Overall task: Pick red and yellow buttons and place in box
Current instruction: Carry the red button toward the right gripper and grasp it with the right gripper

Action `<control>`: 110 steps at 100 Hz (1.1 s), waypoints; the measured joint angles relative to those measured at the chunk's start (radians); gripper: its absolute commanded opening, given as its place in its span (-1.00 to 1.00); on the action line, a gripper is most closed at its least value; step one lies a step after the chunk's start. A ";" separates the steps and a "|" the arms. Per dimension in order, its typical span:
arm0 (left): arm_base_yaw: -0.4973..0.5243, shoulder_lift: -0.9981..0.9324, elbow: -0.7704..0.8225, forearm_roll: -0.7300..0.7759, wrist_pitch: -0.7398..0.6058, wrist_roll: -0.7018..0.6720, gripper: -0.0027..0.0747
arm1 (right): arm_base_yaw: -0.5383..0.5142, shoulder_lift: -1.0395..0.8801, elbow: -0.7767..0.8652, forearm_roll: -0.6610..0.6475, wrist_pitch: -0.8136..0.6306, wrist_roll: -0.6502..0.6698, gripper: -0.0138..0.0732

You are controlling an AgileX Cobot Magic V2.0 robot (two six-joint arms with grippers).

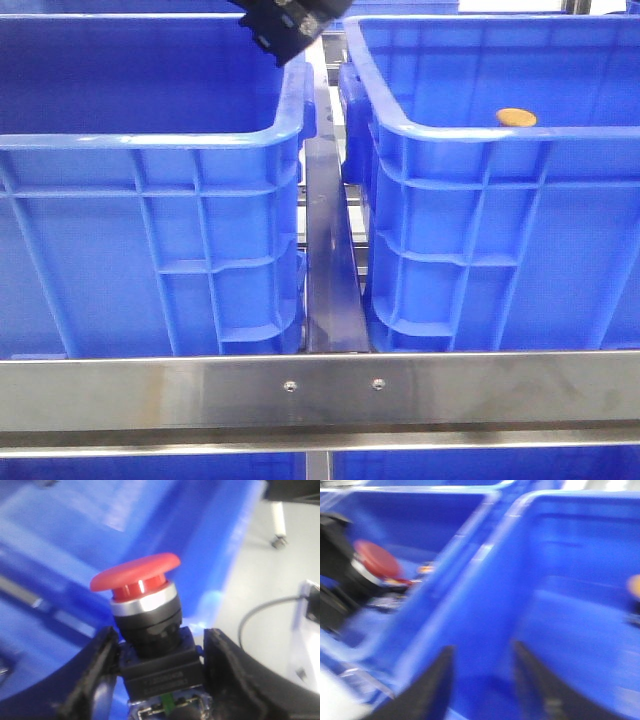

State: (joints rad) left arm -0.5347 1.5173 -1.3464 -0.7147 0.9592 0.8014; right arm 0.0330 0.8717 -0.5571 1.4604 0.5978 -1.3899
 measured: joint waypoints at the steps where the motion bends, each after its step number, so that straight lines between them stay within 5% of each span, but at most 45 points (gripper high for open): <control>1: 0.000 0.000 0.000 0.000 0.004 0.000 -0.98 | 0.000 0.005 -0.005 -0.002 0.008 0.005 0.70; 8: 0.000 0.000 0.000 -0.003 0.023 0.006 -0.98 | 0.000 0.051 -0.056 -0.002 0.089 0.064 0.83; 49: 0.000 0.000 0.000 -0.006 0.074 0.025 -0.98 | 0.004 0.317 -0.247 0.114 0.432 0.354 0.82; 110: 0.000 0.000 0.000 -0.010 0.077 0.030 -0.98 | 0.198 0.456 -0.259 0.187 0.279 0.395 0.82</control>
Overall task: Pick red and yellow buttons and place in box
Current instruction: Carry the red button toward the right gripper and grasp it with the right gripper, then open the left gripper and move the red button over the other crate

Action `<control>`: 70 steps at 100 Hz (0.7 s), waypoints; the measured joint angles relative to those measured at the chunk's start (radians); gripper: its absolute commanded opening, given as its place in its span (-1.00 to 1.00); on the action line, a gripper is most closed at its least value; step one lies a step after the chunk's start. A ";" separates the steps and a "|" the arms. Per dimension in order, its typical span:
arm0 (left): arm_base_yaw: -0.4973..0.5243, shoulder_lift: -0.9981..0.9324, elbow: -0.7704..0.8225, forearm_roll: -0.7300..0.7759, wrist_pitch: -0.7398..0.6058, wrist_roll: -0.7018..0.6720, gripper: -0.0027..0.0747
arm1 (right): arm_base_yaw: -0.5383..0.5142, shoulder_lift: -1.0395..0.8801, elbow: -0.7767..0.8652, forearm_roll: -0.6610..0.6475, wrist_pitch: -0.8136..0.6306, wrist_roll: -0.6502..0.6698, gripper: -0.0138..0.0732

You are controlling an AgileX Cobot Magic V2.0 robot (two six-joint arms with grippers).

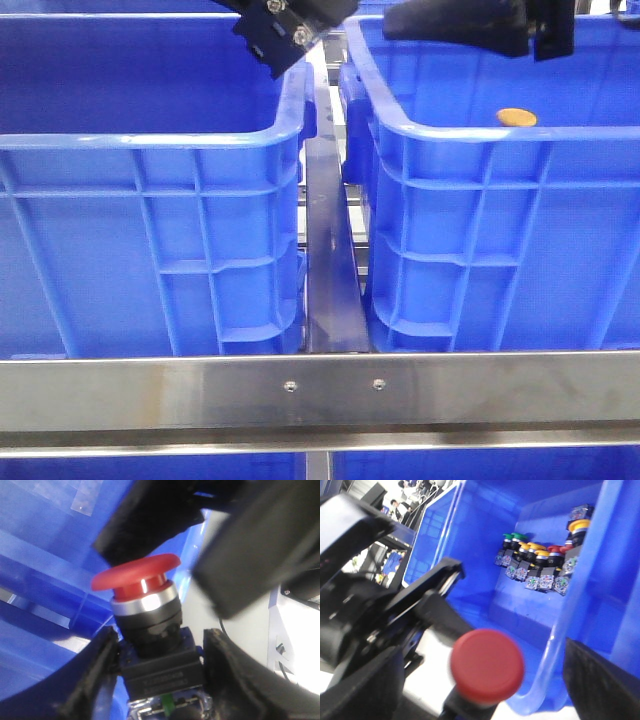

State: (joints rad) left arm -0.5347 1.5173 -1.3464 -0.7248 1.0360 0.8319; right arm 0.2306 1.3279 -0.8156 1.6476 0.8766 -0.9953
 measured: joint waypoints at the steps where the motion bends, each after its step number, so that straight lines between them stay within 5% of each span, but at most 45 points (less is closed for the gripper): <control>1: 0.000 0.000 0.000 0.000 0.000 0.000 -0.98 | 0.000 0.001 0.000 0.002 0.000 0.000 0.82; 28: 0.000 -0.001 0.000 0.000 0.001 0.000 -0.98 | 0.000 0.014 0.000 0.015 0.004 0.001 0.79; 70: 0.000 -0.001 0.000 0.000 0.002 0.000 -0.98 | 0.000 0.014 0.000 0.015 0.012 0.001 0.24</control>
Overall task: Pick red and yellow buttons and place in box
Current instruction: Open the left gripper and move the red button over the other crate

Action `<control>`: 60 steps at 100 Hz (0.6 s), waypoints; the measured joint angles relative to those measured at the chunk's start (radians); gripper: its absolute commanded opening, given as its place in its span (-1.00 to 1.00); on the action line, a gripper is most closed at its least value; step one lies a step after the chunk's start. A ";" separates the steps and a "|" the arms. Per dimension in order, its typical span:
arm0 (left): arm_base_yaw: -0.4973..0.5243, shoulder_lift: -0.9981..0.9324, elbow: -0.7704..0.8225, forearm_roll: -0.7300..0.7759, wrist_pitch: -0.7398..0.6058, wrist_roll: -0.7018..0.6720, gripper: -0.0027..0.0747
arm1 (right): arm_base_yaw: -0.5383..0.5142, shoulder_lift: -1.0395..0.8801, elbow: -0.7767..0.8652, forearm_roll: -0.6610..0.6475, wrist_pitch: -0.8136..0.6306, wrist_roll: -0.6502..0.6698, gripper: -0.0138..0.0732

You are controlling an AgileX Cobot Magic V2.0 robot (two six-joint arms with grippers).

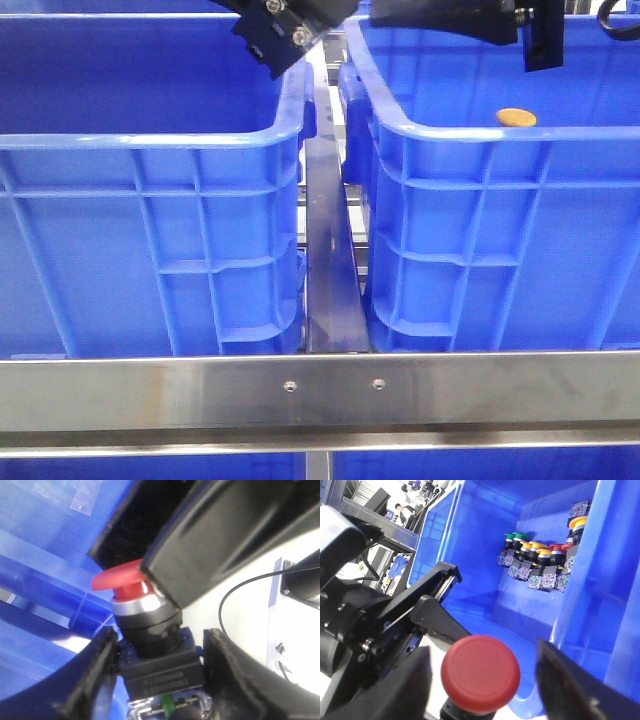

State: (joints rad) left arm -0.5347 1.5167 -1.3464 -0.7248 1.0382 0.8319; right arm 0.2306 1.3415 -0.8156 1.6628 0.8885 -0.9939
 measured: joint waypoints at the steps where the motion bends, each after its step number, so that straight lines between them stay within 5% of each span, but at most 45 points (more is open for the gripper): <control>1: 0.000 0.000 0.000 0.000 0.000 0.000 -0.98 | 0.000 0.000 0.000 0.002 0.000 0.000 0.22; 19: 0.000 0.000 0.000 0.000 0.000 0.000 -0.98 | 0.000 0.000 0.000 0.002 0.006 0.000 -0.10; 36: 0.000 0.000 0.000 0.000 0.000 0.000 -0.93 | 0.000 0.002 0.000 0.002 0.008 0.000 -0.14; 45: 0.000 0.000 0.000 0.000 0.001 0.000 -0.64 | 0.000 0.002 0.000 0.002 0.009 0.000 -0.14; 60: 0.000 0.000 0.000 -0.002 0.003 0.000 0.27 | 0.000 0.002 0.000 0.000 0.011 0.000 -0.14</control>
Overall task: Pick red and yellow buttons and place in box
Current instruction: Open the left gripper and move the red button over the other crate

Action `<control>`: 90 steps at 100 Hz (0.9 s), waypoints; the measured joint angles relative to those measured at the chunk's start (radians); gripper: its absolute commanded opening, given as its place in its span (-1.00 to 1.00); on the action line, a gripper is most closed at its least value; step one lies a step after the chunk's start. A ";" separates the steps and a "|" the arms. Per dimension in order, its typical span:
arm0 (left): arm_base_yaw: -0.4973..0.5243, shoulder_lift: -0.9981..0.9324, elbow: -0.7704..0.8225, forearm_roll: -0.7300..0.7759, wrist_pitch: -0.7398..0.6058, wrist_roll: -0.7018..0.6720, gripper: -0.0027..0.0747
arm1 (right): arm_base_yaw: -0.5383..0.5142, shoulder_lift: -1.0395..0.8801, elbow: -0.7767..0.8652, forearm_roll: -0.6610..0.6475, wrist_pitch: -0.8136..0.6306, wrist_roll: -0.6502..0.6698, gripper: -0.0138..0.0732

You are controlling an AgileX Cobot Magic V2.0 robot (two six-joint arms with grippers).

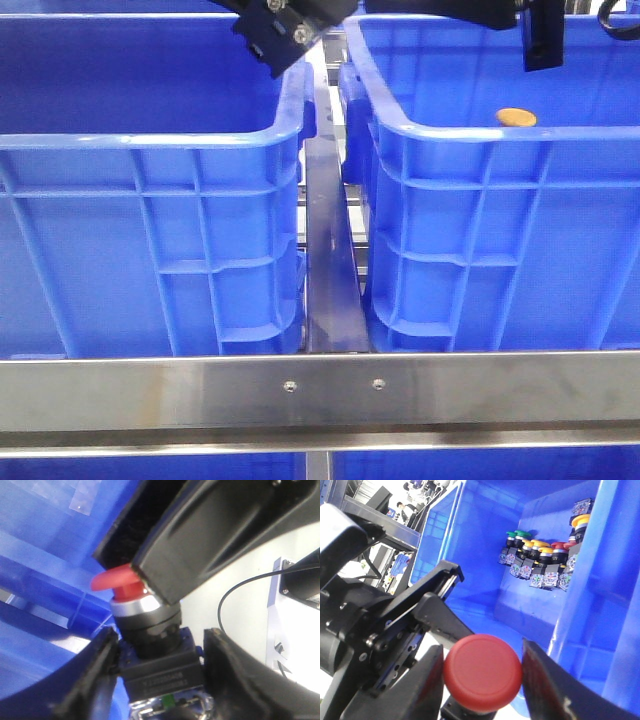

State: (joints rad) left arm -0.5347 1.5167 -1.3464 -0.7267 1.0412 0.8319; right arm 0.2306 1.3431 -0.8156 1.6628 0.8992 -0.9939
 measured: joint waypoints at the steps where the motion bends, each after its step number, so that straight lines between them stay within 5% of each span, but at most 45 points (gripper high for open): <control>1: 0.000 0.000 0.000 0.000 0.000 0.000 0.31 | 0.000 0.000 0.000 0.000 0.000 0.000 -0.14; 14: 0.000 0.000 0.000 -0.002 0.000 0.002 0.74 | 0.000 0.000 0.000 0.000 0.004 0.000 -0.14; 54: 0.000 -0.002 0.000 -0.003 0.004 0.000 0.75 | -0.040 0.000 0.000 -0.002 0.026 0.000 -0.14; 90: 0.000 -0.002 0.000 -0.006 0.022 0.000 0.75 | -0.462 0.000 0.000 -0.072 0.208 -0.018 -0.14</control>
State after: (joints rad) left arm -0.5347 1.5150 -1.3464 -0.7325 1.0631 0.8321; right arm -0.2313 1.3431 -0.8156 1.5909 1.1074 -1.0120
